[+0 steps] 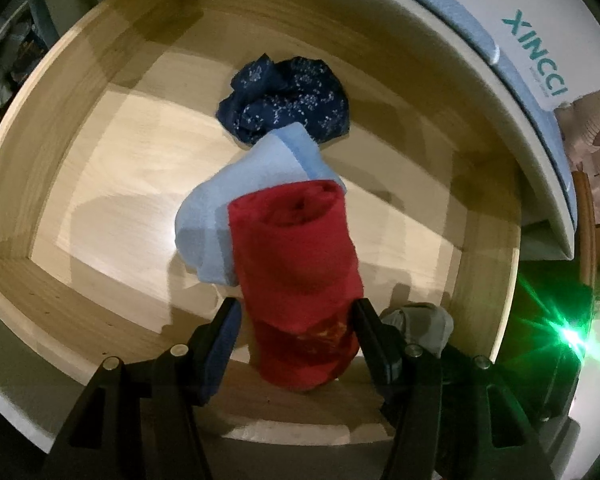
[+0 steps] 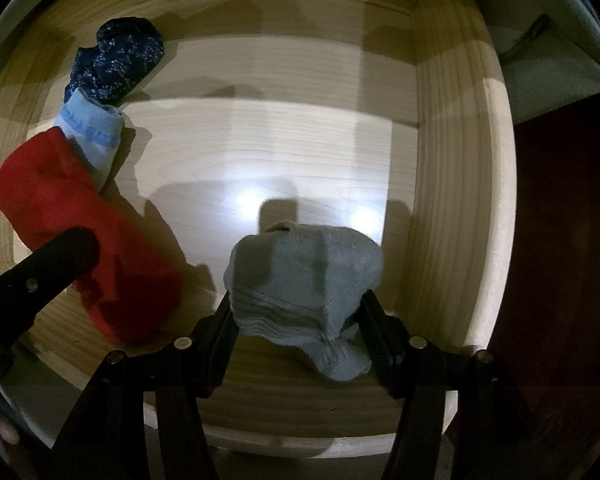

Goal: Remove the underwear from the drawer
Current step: 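Grasp the red rolled sock with the left tool while the right tool holds the grey sock, then lift the red sock with the left tool up out of the drawer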

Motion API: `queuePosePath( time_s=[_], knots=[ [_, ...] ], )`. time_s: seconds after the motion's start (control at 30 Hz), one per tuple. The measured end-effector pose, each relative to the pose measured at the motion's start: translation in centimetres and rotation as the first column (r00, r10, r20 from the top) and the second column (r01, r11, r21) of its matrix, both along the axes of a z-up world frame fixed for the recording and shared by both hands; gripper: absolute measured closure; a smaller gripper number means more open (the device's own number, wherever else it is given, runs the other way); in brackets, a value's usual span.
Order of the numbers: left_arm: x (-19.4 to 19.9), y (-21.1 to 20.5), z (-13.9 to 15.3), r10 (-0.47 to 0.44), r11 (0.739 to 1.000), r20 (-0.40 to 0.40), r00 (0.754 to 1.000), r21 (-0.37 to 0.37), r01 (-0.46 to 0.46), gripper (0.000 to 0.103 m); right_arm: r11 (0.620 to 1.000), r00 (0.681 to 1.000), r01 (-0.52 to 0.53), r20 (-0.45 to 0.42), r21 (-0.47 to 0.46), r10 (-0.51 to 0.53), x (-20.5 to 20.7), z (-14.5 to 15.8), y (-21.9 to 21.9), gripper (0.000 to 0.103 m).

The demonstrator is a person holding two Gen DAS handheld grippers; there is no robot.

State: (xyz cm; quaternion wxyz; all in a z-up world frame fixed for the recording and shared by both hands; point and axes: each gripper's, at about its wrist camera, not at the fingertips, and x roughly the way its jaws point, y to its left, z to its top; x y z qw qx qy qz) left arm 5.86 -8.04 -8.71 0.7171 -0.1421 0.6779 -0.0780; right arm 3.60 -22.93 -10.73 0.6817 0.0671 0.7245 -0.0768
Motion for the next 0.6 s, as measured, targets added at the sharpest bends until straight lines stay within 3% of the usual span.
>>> queuePosePath(
  time_s=[0.4, 0.57, 0.6],
  knots=[
    [0.9, -0.4, -1.3, 0.046, 0.999, -0.054, 0.998, -0.01, -0.046, 0.043, 1.0, 1.0, 0.001, 0.005, 0.006, -0.001, 0.1, 0.7, 0.2, 0.046],
    [1.0, -1.0, -1.0, -0.021, 1.0, -0.018, 1.0, 0.011, 0.021, 0.044, 1.0, 1.0, 0.002, 0.007, 0.007, -0.002, 0.0, 0.8, 0.5, 0.046],
    [1.0, -1.0, -0.9, -0.03, 0.999, -0.013, 0.999, 0.009, 0.03, 0.051, 1.0, 1.0, 0.002, 0.007, 0.008, -0.002, -0.1, 0.8, 0.4, 0.046]
  ],
)
